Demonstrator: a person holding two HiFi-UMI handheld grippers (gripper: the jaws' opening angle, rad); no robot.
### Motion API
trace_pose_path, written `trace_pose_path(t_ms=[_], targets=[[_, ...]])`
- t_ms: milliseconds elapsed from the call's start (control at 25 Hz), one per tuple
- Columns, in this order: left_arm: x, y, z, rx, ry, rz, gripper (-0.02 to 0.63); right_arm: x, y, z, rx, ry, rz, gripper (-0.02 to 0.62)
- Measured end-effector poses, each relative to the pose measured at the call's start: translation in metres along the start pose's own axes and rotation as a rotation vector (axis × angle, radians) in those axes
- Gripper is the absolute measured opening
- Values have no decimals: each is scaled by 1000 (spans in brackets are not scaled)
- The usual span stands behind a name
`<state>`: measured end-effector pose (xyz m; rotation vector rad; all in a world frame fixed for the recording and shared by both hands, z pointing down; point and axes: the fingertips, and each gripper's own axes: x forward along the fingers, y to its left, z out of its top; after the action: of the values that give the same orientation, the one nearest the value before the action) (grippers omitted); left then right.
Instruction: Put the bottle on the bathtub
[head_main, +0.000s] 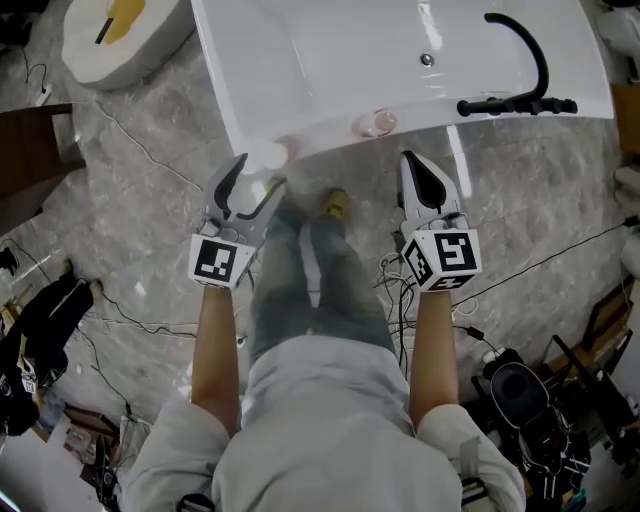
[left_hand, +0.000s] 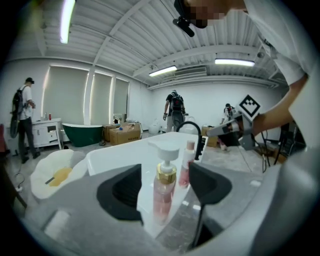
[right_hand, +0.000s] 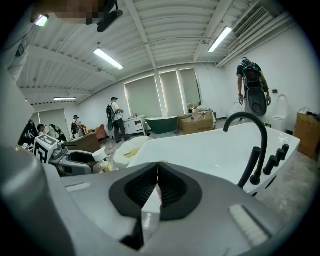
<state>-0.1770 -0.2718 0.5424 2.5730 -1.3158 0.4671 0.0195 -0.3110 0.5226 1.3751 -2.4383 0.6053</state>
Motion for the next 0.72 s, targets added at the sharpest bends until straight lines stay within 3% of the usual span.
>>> trace_pose_path(t_ms=[280,720], targets=[[-40,-6,42,-31,-36,71,248,-37,23,45,-18,-51,36,3],[-75,-11,134,26,-122,168,170,-71,45,136,-102,-167,85,3]])
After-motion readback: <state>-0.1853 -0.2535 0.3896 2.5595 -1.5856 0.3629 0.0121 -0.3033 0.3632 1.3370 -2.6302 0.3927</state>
